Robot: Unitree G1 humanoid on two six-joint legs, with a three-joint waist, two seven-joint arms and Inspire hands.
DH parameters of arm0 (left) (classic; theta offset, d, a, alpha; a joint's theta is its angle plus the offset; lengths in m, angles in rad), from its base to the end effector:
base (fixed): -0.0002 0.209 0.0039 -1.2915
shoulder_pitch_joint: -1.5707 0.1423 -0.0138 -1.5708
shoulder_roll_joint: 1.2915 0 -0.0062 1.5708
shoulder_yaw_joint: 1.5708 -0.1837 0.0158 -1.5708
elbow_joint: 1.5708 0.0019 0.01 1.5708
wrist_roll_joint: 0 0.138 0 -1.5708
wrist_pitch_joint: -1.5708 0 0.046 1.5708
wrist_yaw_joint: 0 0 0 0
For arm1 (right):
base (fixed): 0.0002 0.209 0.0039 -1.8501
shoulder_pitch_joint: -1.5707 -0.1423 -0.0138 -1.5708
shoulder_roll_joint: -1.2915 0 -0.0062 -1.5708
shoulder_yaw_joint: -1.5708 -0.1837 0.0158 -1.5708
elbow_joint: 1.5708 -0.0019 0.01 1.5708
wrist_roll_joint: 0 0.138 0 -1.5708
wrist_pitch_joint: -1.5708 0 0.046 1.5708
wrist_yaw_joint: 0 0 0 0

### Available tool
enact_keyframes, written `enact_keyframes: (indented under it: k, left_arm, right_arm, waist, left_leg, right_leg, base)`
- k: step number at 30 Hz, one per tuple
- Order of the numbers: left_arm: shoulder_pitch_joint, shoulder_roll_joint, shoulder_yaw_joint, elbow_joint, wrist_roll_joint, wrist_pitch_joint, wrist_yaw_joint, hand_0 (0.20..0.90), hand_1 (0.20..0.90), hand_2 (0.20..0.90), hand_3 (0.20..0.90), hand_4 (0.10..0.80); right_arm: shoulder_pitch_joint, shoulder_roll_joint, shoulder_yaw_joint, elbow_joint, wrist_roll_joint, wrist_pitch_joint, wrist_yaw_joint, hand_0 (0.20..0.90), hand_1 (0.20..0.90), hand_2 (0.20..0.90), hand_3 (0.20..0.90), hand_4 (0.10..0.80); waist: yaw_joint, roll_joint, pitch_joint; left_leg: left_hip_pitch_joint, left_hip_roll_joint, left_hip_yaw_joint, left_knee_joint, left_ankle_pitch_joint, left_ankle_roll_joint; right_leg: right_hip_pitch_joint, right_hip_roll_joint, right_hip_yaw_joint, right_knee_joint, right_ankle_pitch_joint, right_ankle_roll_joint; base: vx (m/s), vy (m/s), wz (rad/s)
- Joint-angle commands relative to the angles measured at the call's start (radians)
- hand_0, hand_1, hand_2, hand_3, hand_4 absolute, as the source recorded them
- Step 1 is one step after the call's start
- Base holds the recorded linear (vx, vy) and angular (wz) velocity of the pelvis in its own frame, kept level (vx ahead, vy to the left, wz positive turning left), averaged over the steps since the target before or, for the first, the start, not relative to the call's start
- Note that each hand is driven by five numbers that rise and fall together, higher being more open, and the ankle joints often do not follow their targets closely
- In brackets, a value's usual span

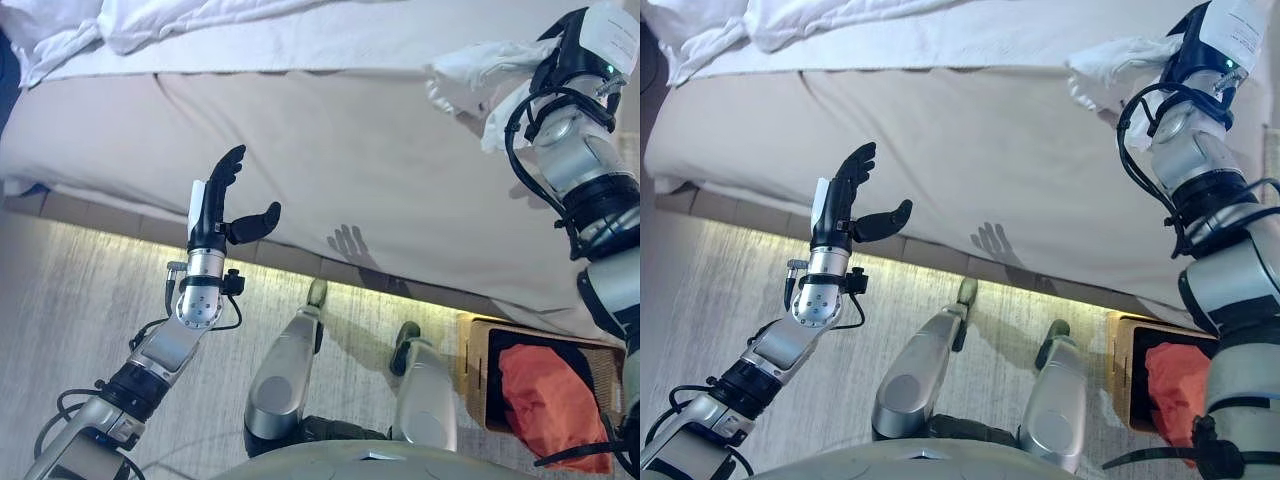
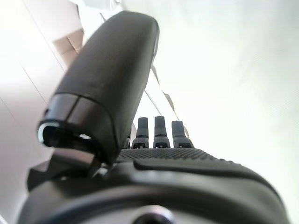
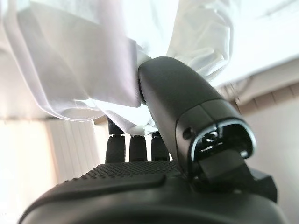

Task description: Pick up the clothes from the bed and place them into the basket

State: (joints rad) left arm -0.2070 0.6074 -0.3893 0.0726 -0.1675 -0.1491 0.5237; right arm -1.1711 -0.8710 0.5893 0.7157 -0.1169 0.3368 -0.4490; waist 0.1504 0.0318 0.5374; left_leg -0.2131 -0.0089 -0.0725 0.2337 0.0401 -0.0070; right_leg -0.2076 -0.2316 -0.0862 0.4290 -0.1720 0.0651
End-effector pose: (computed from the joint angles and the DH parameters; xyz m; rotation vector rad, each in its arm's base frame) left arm 0.2310 0.1886 0.0738 0.4055 -0.2487 0.1332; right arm 0.3416 -0.2610 0.2657 -1.1527 -0.2414 -0.7061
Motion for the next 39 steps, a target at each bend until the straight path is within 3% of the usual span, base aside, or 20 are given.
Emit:
enact_keyframes:
  k: [1,2,5,7,8,10,12,13,14,18,19,21,26,31,39]
  left_arm:
    - [-0.011,-0.014,0.058,0.003,0.001,-0.024,-0.006,0.9,0.9,0.9,0.9,0.8]
    - [-0.003,-0.026,0.062,0.01,-0.004,-0.01,-0.011,0.9,0.9,0.9,0.9,0.8]
    - [0.023,-0.042,0.08,0.021,-0.038,-0.013,-0.029,0.9,0.9,0.9,0.9,0.8]
    - [0.065,-0.055,0.097,0.017,-0.031,-0.031,-0.024,0.9,0.9,0.9,0.9,0.8]
    - [0.082,-0.053,0.117,0.0,-0.017,-0.027,-0.045,0.9,0.9,0.9,0.9,0.8]
    - [0.084,-0.048,0.131,0.005,-0.01,-0.027,-0.084,0.9,0.9,0.9,0.9,0.8]
    - [0.094,-0.041,0.146,0.028,0.008,-0.045,-0.095,0.9,0.9,0.9,0.9,0.8]
    - [0.095,-0.041,0.147,0.029,0.01,-0.046,-0.095,0.9,0.9,0.9,0.9,0.8]
    - [0.112,-0.027,0.174,0.043,0.006,-0.055,-0.063,0.9,0.9,0.9,0.9,0.8]
    - [0.115,0.007,0.212,0.047,-0.02,-0.063,-0.065,0.9,0.9,0.9,0.9,0.8]
    - [0.109,0.012,0.223,0.051,-0.027,-0.061,-0.061,0.9,0.9,0.9,0.9,0.8]
    - [0.093,0.001,0.228,0.074,-0.03,-0.053,-0.059,0.9,0.9,0.9,0.9,0.8]
    - [0.103,-0.037,0.228,0.061,-0.014,-0.022,-0.073,0.9,0.9,0.9,0.9,0.8]
    - [0.11,-0.041,0.208,0.071,-0.015,-0.034,-0.091,0.9,0.9,0.9,0.9,0.8]
    - [0.093,-0.053,0.191,0.086,-0.01,-0.031,-0.104,0.9,0.9,0.9,0.9,0.8]
  right_arm:
    - [-0.043,-0.137,-0.004,-0.081,-0.025,-0.047,-0.059,0.3,0.3,0.3,0.2,0.1]
    - [-0.022,-0.142,-0.032,-0.106,-0.007,-0.056,-0.053,0.3,0.3,0.3,0.2,0.1]
    - [0.02,-0.131,-0.084,-0.135,0.005,-0.081,-0.059,0.3,0.3,0.3,0.2,0.1]
    - [0.053,-0.11,-0.125,-0.184,-0.014,-0.078,-0.043,0.3,0.3,0.3,0.2,0.1]
    - [0.086,-0.108,-0.151,-0.22,-0.024,-0.058,-0.04,0.3,0.3,0.3,0.2,0.1]
    - [0.152,-0.116,-0.203,-0.235,-0.029,-0.048,-0.049,0.3,0.3,0.3,0.2,0.1]
    - [0.2,-0.12,-0.246,-0.23,-0.025,-0.054,-0.042,0.3,0.3,0.3,0.2,0.1]
    - [0.204,-0.12,-0.25,-0.23,-0.026,-0.055,-0.041,0.3,0.3,0.3,0.2,0.1]
    - [0.208,-0.111,-0.265,-0.218,-0.013,-0.085,-0.02,0.3,0.3,0.3,0.2,0.1]
    - [0.172,-0.117,-0.245,-0.156,0.023,-0.081,-0.005,0.3,0.3,0.3,0.2,0.1]
    - [0.166,-0.118,-0.229,-0.125,0.033,-0.104,-0.013,0.3,0.3,0.3,0.2,0.1]
    - [0.158,-0.106,-0.199,-0.049,0.038,-0.15,-0.034,0.3,0.3,0.3,0.2,0.1]
    - [0.168,-0.132,-0.216,-0.057,0.055,-0.111,-0.043,0.3,0.3,0.3,0.2,0.1]
    - [0.204,-0.165,-0.273,-0.065,0.101,-0.111,-0.065,0.3,0.3,0.3,0.2,0.1]
    - [0.243,-0.14,-0.29,-0.043,0.088,-0.09,-0.052,0.3,0.3,0.3,0.2,0.1]
  waist:
    - [-0.056,-0.051,-0.179]
    - [-0.072,-0.056,-0.205]
    - [-0.082,-0.067,-0.235]
    - [-0.075,-0.064,-0.25]
    - [-0.089,-0.061,-0.262]
    - [-0.102,-0.065,-0.277]
    - [-0.1,-0.067,-0.287]
    - [-0.098,-0.067,-0.287]
    - [-0.078,-0.053,-0.289]
    - [-0.03,-0.03,-0.315]
    - [-0.012,-0.032,-0.327]
    - [0.002,-0.053,-0.35]
    - [-0.017,-0.065,-0.371]
    - [-0.039,-0.068,-0.378]
    - [-0.051,-0.056,-0.384]
  left_leg:
    - [0.094,0.096,0.017,0.068,-0.165,-0.011]
    - [0.12,0.097,0.021,0.045,-0.167,-0.016]
    - [0.152,0.057,-0.02,0.044,-0.2,-0.005]
    - [0.175,-0.013,-0.095,0.038,-0.233,0.021]
    - [0.195,-0.029,-0.075,0.031,-0.253,0.035]
    - [0.215,-0.047,-0.05,0.025,-0.271,0.046]
    - [0.242,-0.052,-0.031,-0.01,-0.262,0.048]
    - [0.246,-0.051,-0.028,-0.015,-0.26,0.048]
    - [0.254,-0.031,0.033,-0.062,-0.224,0.05]
    - [0.212,-0.001,0.094,-0.071,-0.168,0.057]
    - [0.193,0.012,0.111,-0.06,-0.161,0.051]
    - [0.191,0.022,0.136,-0.058,-0.169,0.035]
    - [0.248,0.066,0.143,-0.128,-0.141,0.002]
    - [0.282,0.082,0.137,-0.19,-0.105,-0.018]
    - [0.317,0.105,0.133,-0.296,-0.037,-0.043]
  right_leg:
    - [0.085,0.005,0.016,-0.159,0.105,-0.001]
    - [0.105,0.014,0.035,-0.197,0.119,0.006]
    - [0.124,0.032,0.093,-0.243,0.151,0.023]
    - [0.13,0.057,0.174,-0.275,0.19,0.042]
    - [0.118,0.058,0.209,-0.304,0.231,0.053]
    - [0.103,0.039,0.216,-0.368,0.322,0.064]
    - [0.081,0.014,0.151,-0.416,0.413,0.078]
    - [0.08,0.014,0.145,-0.415,0.417,0.079]
    - [0.082,-0.006,0.046,-0.358,0.398,0.07]
    - [0.139,-0.034,-0.03,-0.216,0.344,0.029]
    - [0.185,-0.044,-0.063,-0.236,0.308,0.016]
    - [0.254,-0.03,-0.111,-0.374,0.277,0.03]
    - [0.257,0.007,-0.088,-0.406,0.253,0.042]
    - [0.276,0.029,-0.075,-0.42,0.233,0.047]
    - [0.297,0.049,-0.094,-0.445,0.227,0.049]
  base:
    - [0.067,0.07,-0.26]
    - [0.075,0.102,-0.3]
    - [0.06,0.135,-0.47]
    - [0.054,0.21,-0.98]
    - [0.038,0.232,-1.24]
    - [0.023,0.143,-0.9]
    - [-0.036,0.074,-0.46]
    - [-0.175,0.133,-0.59]
    - [-0.234,0.101,-0.76]
    - [-0.214,0.009,-1.08]
    - [-0.152,-0.133,-0.76]
    - [-0.05,-0.154,-0.61]
    - [0.025,-0.099,-0.38]
    - [-0.015,-0.091,-0.07]
    - [-0.02,-0.074,-0.03]
